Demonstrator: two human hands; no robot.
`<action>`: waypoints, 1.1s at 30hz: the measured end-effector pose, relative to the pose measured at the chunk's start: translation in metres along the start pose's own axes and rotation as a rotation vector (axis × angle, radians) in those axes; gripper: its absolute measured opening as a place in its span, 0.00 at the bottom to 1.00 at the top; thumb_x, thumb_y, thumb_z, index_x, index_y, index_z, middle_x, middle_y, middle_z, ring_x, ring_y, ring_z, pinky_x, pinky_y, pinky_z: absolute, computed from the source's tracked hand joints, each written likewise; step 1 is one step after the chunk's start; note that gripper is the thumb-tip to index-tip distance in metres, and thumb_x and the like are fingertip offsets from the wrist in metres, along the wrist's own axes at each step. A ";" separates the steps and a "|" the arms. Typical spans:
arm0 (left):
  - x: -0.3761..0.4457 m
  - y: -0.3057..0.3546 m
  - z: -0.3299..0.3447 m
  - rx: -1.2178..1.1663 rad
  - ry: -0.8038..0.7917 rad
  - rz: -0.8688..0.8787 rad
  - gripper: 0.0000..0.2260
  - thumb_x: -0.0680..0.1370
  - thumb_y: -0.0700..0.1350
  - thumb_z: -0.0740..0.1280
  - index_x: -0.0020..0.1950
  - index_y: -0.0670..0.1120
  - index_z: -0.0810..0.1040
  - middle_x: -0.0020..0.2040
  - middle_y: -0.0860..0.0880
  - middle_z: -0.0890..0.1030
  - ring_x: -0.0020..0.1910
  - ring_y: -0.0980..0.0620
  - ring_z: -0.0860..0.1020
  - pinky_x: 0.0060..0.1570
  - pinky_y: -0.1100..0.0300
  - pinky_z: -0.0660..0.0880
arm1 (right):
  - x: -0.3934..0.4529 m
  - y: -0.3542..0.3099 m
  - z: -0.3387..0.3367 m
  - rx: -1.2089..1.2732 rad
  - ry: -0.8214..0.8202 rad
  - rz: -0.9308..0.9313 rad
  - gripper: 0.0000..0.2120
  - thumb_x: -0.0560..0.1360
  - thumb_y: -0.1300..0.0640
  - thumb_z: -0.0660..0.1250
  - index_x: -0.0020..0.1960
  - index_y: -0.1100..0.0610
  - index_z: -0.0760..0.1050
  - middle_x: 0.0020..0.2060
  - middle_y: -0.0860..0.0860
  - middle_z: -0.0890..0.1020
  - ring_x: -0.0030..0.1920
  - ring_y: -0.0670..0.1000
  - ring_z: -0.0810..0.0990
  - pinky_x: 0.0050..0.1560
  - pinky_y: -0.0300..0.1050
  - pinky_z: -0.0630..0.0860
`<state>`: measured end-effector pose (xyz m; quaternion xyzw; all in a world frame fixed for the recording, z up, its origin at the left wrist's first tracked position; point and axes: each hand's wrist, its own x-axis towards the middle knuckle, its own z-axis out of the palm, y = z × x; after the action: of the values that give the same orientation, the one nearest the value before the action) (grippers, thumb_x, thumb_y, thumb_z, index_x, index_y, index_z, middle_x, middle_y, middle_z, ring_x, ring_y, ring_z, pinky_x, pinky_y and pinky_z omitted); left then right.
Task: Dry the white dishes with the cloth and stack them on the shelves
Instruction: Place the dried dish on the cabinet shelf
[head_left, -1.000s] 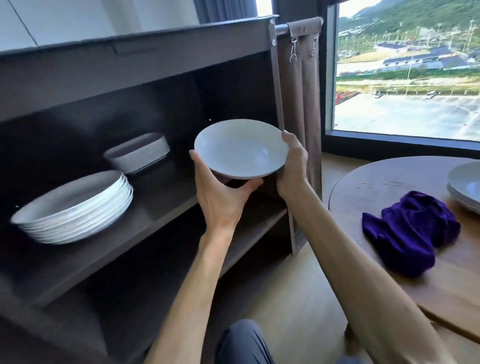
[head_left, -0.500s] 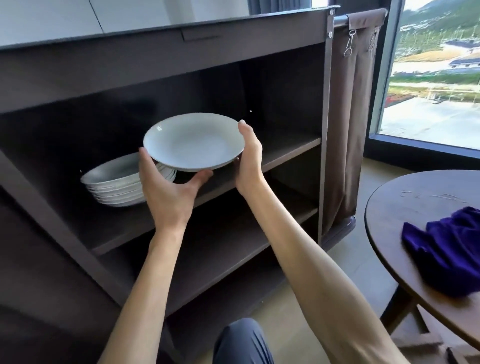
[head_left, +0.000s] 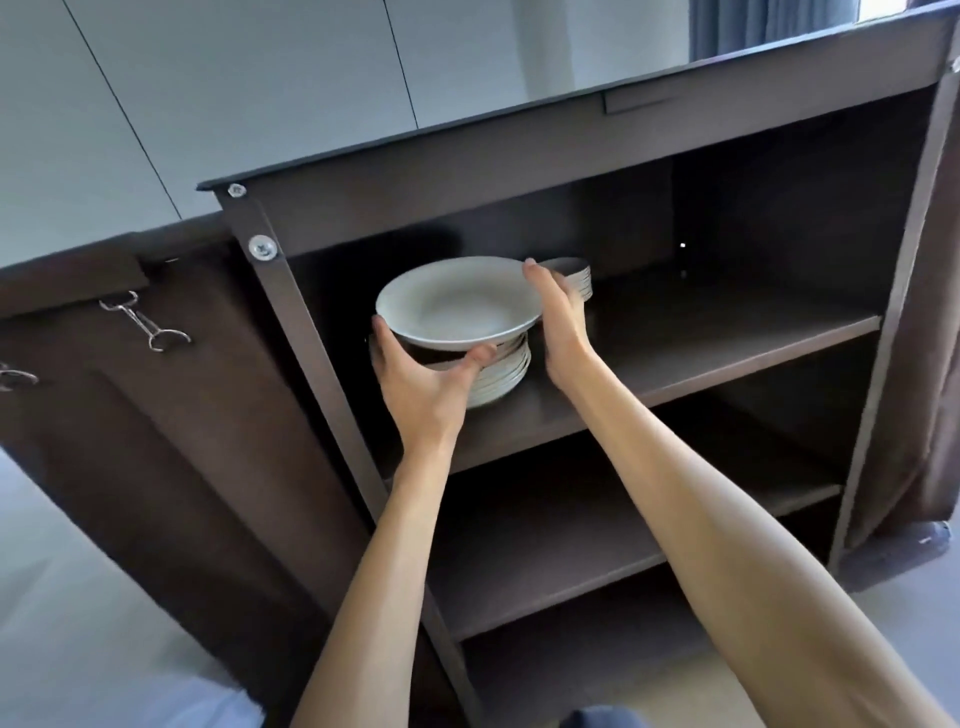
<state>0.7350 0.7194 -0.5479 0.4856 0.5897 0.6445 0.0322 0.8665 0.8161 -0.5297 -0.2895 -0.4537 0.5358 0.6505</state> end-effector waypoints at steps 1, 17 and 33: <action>0.001 -0.003 0.001 0.019 -0.004 -0.017 0.58 0.63 0.59 0.83 0.84 0.45 0.54 0.82 0.45 0.61 0.81 0.48 0.58 0.79 0.49 0.57 | 0.003 0.005 0.002 -0.011 0.003 0.010 0.22 0.72 0.43 0.71 0.62 0.52 0.79 0.50 0.43 0.85 0.50 0.39 0.82 0.50 0.37 0.74; 0.023 -0.040 -0.005 0.099 -0.068 -0.192 0.56 0.68 0.64 0.79 0.84 0.47 0.49 0.80 0.44 0.64 0.79 0.44 0.62 0.77 0.49 0.61 | 0.033 0.043 0.021 -0.168 -0.031 0.093 0.25 0.71 0.44 0.73 0.66 0.48 0.76 0.53 0.43 0.82 0.54 0.42 0.79 0.51 0.37 0.74; 0.024 -0.045 -0.006 0.072 -0.069 -0.142 0.56 0.68 0.64 0.78 0.84 0.46 0.49 0.83 0.45 0.56 0.81 0.47 0.56 0.80 0.50 0.56 | 0.029 0.057 0.019 -0.237 -0.011 0.132 0.30 0.76 0.50 0.70 0.76 0.53 0.69 0.63 0.47 0.77 0.57 0.43 0.76 0.49 0.31 0.69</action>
<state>0.6948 0.7432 -0.5685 0.4652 0.6441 0.6018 0.0805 0.8255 0.8561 -0.5626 -0.3906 -0.4973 0.5219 0.5725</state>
